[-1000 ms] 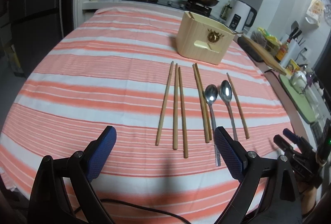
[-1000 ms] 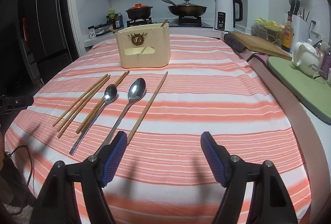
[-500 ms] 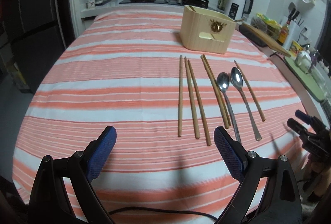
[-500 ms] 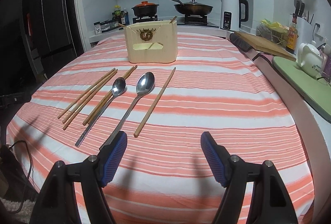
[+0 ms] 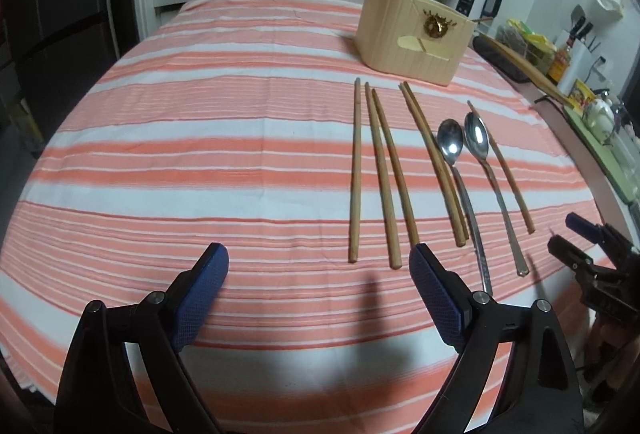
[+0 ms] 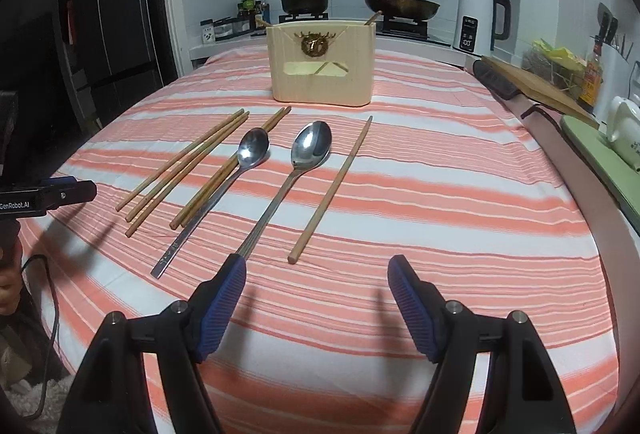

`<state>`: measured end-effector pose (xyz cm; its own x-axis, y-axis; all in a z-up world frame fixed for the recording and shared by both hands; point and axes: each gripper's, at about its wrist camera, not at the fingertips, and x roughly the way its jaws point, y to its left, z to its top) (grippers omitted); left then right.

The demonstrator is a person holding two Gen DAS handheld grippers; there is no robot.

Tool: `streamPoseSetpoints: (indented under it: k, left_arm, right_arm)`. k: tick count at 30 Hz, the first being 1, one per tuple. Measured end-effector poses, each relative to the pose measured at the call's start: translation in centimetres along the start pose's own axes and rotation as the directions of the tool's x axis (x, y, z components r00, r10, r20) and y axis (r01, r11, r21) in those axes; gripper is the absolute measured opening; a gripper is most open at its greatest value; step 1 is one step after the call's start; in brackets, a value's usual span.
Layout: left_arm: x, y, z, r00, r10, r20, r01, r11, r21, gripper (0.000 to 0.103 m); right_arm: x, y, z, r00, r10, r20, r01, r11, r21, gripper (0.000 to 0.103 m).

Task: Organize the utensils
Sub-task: 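Close the right tool on a lone chopstick while the left tool grasps another chopstick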

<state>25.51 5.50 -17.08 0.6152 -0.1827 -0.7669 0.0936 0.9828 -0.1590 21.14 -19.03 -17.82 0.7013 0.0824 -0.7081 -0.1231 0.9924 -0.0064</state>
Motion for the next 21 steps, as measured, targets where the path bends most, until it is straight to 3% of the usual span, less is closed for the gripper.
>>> streamPoseSetpoints:
  k: [4,7,9,14,15,17,18,20,21]
  left_arm:
    - [0.7,-0.1,-0.2,1.000,0.005,-0.015,-0.005,1.000,0.011,0.090]
    - [1.3,-0.2,-0.2,0.999,0.015,-0.029,-0.015,0.999,0.031,0.083]
    - [1.8,-0.3,-0.1,0.999,0.018,-0.042,-0.016,0.999,0.038,0.082]
    - [2.8,-1.4,0.1,0.998,0.048,-0.047,-0.043,0.994,0.096,0.081]
    - [3.0,-1.7,0.1,0.997,0.061,-0.047,-0.055,0.992,0.116,0.078]
    - [3.3,-2.5,0.2,0.996,0.079,-0.038,-0.073,0.986,0.153,0.068]
    - [3.3,-2.8,0.3,0.997,0.072,-0.034,-0.066,0.984,0.164,0.057]
    - [3.3,-3.4,0.3,0.998,0.064,-0.025,-0.058,0.982,0.178,0.039]
    - [3.3,-3.6,0.2,0.998,0.063,-0.019,-0.059,0.981,0.185,0.029]
  right_arm:
    - [1.4,0.3,0.8,0.998,0.042,-0.040,-0.041,0.999,0.019,0.065]
    - [1.9,0.6,1.1,0.997,0.047,-0.054,-0.046,0.999,0.019,0.061]
    - [2.3,0.6,1.2,0.996,0.055,-0.071,-0.053,0.998,0.026,0.053]
    - [3.2,0.5,1.4,0.993,0.058,-0.101,-0.055,0.998,0.035,0.051]
    - [3.4,0.6,1.4,0.992,0.061,-0.112,-0.057,0.998,0.032,0.051]
    - [3.7,0.7,1.4,0.992,0.049,-0.116,-0.047,0.999,0.021,0.041]
    - [3.8,0.7,1.4,0.992,0.044,-0.114,-0.042,0.999,0.019,0.036]
    - [3.8,0.3,1.4,0.993,0.033,-0.114,-0.030,0.999,0.030,0.014]
    - [3.8,0.0,1.4,0.993,0.038,-0.115,-0.033,0.999,0.042,0.012]
